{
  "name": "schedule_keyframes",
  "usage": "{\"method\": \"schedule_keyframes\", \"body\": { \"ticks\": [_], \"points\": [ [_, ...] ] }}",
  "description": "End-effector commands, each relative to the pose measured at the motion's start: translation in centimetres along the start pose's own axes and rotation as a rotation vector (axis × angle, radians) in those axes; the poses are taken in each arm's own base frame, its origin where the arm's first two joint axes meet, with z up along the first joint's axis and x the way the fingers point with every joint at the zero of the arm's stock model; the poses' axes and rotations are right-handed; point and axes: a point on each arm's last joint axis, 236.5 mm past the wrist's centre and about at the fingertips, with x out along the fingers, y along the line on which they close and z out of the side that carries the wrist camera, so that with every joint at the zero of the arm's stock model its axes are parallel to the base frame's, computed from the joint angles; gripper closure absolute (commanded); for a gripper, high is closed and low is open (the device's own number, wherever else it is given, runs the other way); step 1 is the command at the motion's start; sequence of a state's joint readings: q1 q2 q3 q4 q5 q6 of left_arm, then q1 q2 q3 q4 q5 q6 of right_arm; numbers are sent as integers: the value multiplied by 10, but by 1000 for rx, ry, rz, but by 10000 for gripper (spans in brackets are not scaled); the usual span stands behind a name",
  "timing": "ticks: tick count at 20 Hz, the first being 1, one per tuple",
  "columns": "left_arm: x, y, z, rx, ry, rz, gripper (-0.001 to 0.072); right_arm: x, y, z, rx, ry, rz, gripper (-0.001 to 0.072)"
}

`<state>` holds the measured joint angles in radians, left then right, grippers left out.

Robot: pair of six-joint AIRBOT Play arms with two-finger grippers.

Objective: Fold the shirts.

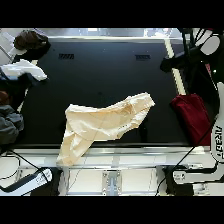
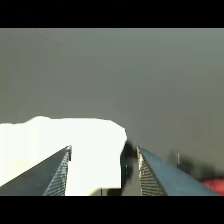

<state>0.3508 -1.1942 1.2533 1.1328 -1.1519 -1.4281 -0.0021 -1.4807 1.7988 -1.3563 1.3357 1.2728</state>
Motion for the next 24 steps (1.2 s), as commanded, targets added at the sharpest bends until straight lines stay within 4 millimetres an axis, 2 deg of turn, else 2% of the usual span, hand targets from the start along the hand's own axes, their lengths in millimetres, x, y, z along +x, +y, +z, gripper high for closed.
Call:
{"method": "schedule_keyframes", "body": {
  "ticks": [1,4,8,11,13,17,21,22,23,24],
  "points": [
    [38,-10,-83,-91,295,-109,242,-2,-1,-35,17,138,22,257],
    [77,-41,-123,-157,393,-207,241,0,14,-30,10,126,64,257],
    [127,-72,-142,-194,431,-214,240,1,29,-27,-9,121,92,257],
    [151,-74,-156,-293,473,-173,241,1,33,-28,-12,125,103,257],
    [159,-70,-158,-348,477,-151,241,1,33,-28,-12,125,102,257],
    [161,-68,-157,-375,472,-137,241,1,32,-25,-13,113,99,257],
    [170,-63,-139,-438,390,-116,244,2,32,-22,-12,101,96,257],
    [172,-62,-137,-449,377,-112,291,2,32,-22,-12,101,96,257],
    [173,-60,-137,-445,376,-106,374,2,32,-22,-12,101,96,257],
    [174,-59,-138,-446,380,-104,389,2,32,-22,-12,101,96,257]
  ]
}}
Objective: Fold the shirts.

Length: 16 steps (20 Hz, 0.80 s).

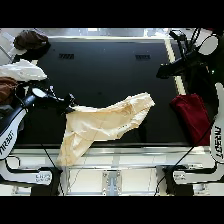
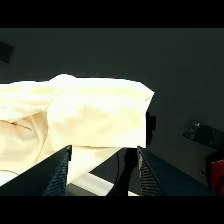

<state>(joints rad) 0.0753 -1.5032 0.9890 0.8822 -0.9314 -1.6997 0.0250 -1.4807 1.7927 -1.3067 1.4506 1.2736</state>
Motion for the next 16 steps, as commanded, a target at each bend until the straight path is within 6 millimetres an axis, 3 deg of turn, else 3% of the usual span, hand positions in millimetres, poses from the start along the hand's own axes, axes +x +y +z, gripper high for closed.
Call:
{"method": "schedule_keyframes", "body": {
  "ticks": [1,2,3,7,9,11,13,14,16],
  "points": [
    [4,3,8,-26,-30,5,511,1,0,1,0,-2,0,257],
    [4,3,8,-26,-31,5,632,1,0,1,0,-2,0,257],
    [3,2,9,-22,-31,5,692,1,0,1,0,-2,0,257],
    [0,0,9,-15,-38,-1,693,11,-9,-3,3,22,-22,257],
    [-4,-3,7,16,-36,-4,693,40,-15,-22,22,103,-13,240],
    [-7,-5,7,20,-39,-8,693,78,-14,-57,57,227,32,132],
    [-10,-7,7,25,-47,-13,694,115,-13,-90,89,341,68,132],
    [-12,-9,8,29,-53,-17,694,132,-15,-100,101,378,78,132],
    [-19,-15,10,39,-77,-28,694,162,-24,-101,116,373,70,132]
  ]
}}
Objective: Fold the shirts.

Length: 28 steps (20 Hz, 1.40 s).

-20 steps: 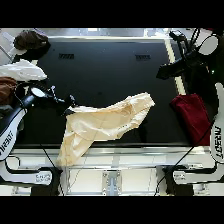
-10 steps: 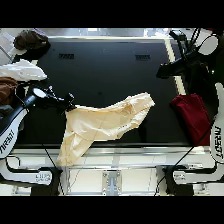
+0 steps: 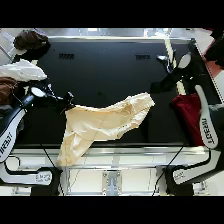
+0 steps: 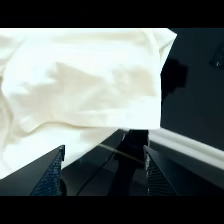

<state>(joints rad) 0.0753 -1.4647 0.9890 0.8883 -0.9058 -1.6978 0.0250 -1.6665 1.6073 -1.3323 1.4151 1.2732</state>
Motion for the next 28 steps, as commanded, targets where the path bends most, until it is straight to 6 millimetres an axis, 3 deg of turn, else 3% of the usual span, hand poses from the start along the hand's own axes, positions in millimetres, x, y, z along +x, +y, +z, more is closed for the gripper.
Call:
{"method": "schedule_keyframes", "body": {
  "ticks": [1,5,9,10,11,12,14,17,19,21,23,25,28],
  "points": [
    [-9,-7,4,18,-32,-15,694,53,-12,6,36,17,12,133],
    [-12,-10,9,32,-56,-21,694,79,-24,41,65,-113,0,135],
    [-12,-10,11,33,-62,-22,694,108,-30,33,79,-62,8,137],
    [-12,-10,11,33,-63,-22,694,112,-30,31,83,-54,13,176],
    [-12,-11,11,33,-64,-23,694,112,-28,31,84,-52,18,390],
    [-15,-13,13,41,-76,-29,694,108,-24,32,75,-52,33,699],
    [-36,-31,26,147,-152,-65,694,86,-10,36,6,-47,75,699],
    [-107,-72,51,275,-332,-138,694,15,8,48,-74,-88,79,699],
    [-171,-104,59,353,-478,-194,695,-52,26,49,-130,-144,67,699],
    [-240,-138,49,470,-628,-244,695,-130,51,44,-180,-265,44,700],
    [-311,-169,22,577,-776,-297,695,-216,94,27,-243,-438,51,700],
    [-380,-193,-21,712,-936,-336,695,-302,145,-17,-334,-601,38,699],
    [-477,-196,-82,848,-1228,-293,695,-419,197,-85,-439,-955,-34,700]
  ]
}}
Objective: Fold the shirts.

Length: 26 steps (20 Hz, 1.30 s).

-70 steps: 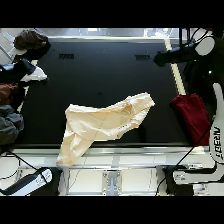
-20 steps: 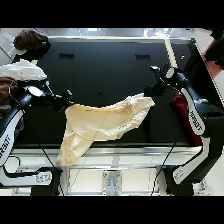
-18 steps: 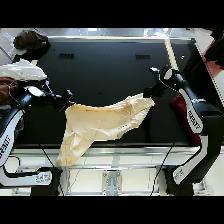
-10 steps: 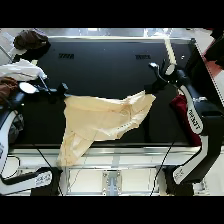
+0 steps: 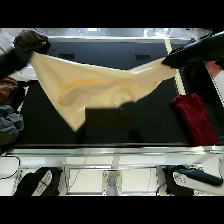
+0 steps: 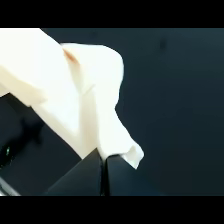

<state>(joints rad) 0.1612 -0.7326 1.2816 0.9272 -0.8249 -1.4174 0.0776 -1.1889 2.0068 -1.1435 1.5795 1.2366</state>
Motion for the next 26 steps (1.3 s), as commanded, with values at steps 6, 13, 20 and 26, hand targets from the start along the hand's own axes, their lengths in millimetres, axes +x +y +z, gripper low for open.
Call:
{"method": "schedule_keyframes", "body": {
  "ticks": [6,13,20,26],
  "points": [
    [-218,-92,112,351,-588,80,696,-263,108,38,-178,-704,-202,701],
    [-91,-16,89,303,-259,180,697,-122,20,35,-20,-366,-214,702],
    [176,189,-95,128,305,318,696,205,-100,-13,245,-9,-65,701],
    [260,268,-165,66,255,391,134,351,-188,2,714,-425,-73,112]
  ]
}}
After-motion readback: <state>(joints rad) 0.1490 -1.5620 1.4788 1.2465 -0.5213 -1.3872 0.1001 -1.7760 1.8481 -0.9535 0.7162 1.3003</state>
